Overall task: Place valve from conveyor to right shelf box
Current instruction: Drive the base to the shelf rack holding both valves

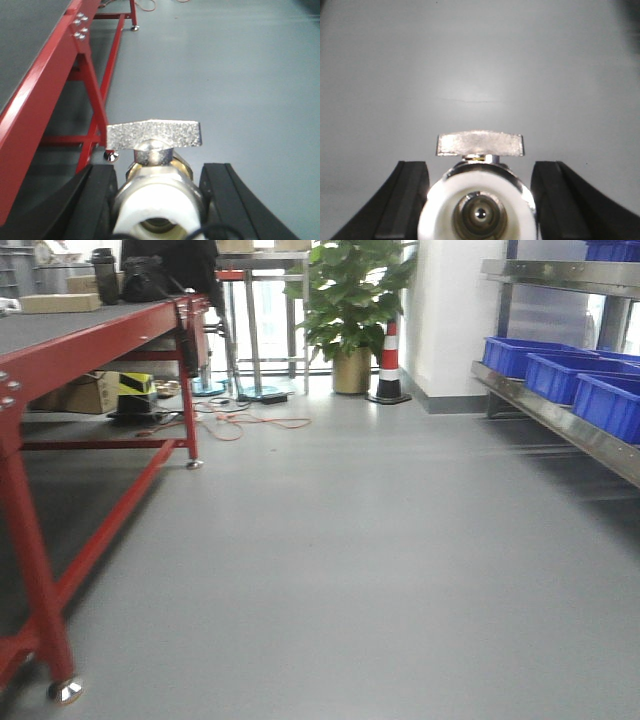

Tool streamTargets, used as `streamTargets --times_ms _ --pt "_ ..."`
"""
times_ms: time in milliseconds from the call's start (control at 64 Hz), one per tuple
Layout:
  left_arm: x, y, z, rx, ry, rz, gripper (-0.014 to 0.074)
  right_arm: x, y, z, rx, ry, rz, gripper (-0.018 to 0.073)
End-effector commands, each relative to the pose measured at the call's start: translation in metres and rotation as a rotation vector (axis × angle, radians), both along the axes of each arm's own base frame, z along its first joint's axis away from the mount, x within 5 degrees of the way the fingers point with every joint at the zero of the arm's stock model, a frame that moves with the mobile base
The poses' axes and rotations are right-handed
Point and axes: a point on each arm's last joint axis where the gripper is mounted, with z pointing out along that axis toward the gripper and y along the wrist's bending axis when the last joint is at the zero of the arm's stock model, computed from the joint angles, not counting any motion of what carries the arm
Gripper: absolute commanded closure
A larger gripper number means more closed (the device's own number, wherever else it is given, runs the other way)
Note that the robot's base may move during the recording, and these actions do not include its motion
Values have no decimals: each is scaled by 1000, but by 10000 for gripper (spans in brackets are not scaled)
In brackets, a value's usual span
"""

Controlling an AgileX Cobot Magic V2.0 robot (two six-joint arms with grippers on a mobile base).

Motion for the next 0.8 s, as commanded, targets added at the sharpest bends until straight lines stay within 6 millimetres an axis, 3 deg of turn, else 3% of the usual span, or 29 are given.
streamTargets --times_ms 0,781 --pt "1 -1 7 -16 -70 3 708 1 -2 9 -7 -82 -9 722" --pt "1 -1 7 -16 -70 3 708 1 -2 9 -7 -82 -9 722"
